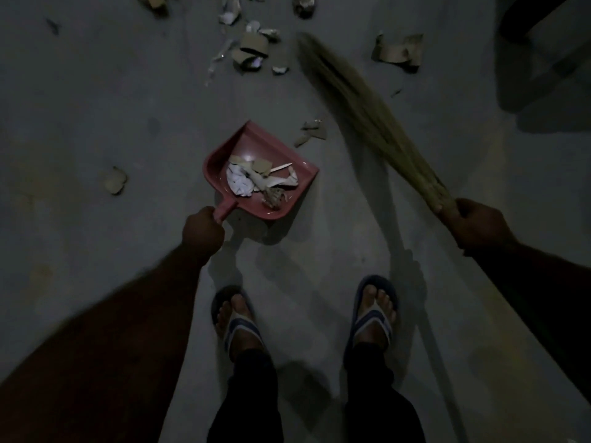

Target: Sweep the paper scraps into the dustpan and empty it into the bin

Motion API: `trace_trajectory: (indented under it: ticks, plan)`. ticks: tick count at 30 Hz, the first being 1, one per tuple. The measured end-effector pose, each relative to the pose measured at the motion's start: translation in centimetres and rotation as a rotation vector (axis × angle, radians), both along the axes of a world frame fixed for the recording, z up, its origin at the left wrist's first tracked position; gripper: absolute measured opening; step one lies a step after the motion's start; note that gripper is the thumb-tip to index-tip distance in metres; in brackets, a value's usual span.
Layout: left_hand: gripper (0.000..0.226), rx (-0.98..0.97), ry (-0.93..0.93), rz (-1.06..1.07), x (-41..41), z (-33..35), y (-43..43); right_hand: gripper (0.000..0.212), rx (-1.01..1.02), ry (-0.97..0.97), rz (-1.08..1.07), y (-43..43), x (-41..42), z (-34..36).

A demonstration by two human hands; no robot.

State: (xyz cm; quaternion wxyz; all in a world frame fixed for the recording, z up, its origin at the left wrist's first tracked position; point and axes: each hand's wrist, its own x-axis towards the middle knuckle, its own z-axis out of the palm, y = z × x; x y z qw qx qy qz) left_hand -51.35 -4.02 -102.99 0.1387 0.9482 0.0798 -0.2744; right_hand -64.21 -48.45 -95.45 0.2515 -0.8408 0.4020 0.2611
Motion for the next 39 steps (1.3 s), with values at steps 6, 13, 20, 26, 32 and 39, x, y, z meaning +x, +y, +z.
trace_trajectory:
  ticks: [6, 13, 20, 26, 32, 39]
  plan:
    - [0.021, -0.015, -0.012, 0.007, -0.2, -1.2, -2.9, 0.033, 0.183, 0.149, 0.151, 2.6, -1.9, -1.3]
    - [0.022, -0.156, -0.03, 0.097, -0.4, -1.1, -1.8, 0.031, 0.127, 0.018, 0.431, 3.4, -2.4, -0.8]
    - [0.023, -0.332, -0.048, 0.291, -2.3, 0.4, 3.4, 0.051, 0.023, -0.149, 0.584, 5.0, 1.9, 1.9]
    - [0.021, -0.378, -0.07, 0.48, -7.2, 1.7, 12.0, 0.046, 0.064, -0.232, 0.706, 12.3, 10.3, 3.0]
    - [0.023, -0.206, -0.06, 0.617, -13.4, 2.2, 23.2, 0.045, 0.13, -0.143, 0.614, 21.5, 18.4, 0.7]
    - [0.031, 0.048, -0.003, 0.683, -14.6, 1.7, 32.7, 0.055, 0.248, 0.138, 0.276, 27.9, 15.3, -3.0]
